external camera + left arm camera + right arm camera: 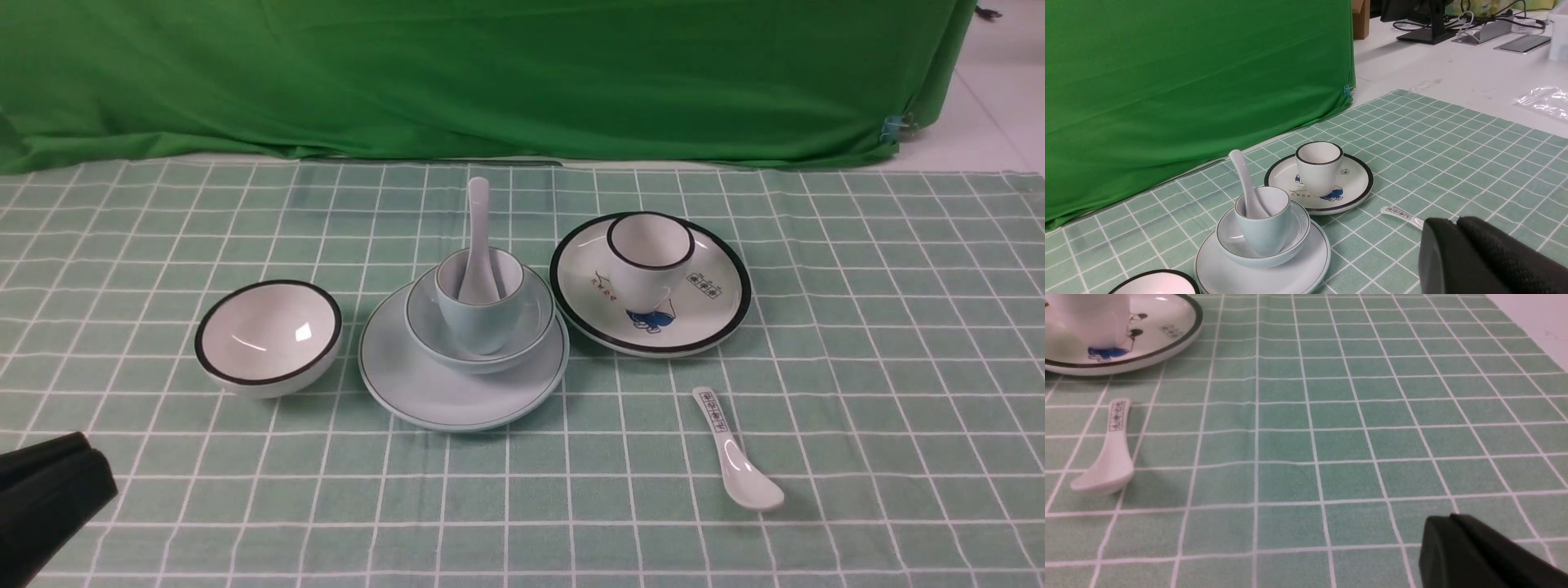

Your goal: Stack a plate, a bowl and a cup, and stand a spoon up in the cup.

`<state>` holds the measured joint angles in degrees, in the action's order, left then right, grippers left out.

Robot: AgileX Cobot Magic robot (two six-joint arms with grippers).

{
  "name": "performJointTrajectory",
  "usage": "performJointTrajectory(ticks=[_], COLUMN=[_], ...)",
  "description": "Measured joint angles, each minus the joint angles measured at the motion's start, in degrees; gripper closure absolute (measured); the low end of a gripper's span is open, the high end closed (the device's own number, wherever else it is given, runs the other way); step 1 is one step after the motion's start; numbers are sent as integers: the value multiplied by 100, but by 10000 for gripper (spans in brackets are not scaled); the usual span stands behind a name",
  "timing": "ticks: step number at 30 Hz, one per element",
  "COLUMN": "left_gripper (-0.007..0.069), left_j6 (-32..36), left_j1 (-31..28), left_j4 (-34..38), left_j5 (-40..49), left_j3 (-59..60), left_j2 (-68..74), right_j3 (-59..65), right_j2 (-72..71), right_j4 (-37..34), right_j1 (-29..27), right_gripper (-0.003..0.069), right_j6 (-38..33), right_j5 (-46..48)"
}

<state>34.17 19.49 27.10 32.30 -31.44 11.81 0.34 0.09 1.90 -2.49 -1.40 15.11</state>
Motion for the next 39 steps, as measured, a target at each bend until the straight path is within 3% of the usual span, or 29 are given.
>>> performJointTrajectory(ticks=[9, 39], left_gripper=[608, 608], left_j6=[0, 0], left_j1=[0, 0], left_j4=[-2, -38], left_j5=[0, -34], left_j3=[0, 7], left_j2=[0, 0], right_j3=[0, 0], right_j2=[0, 0], right_j4=[-83, -115], right_j1=[564, 569], right_gripper=[643, 597], right_j6=[-550, -513], right_j5=[-65, -143])
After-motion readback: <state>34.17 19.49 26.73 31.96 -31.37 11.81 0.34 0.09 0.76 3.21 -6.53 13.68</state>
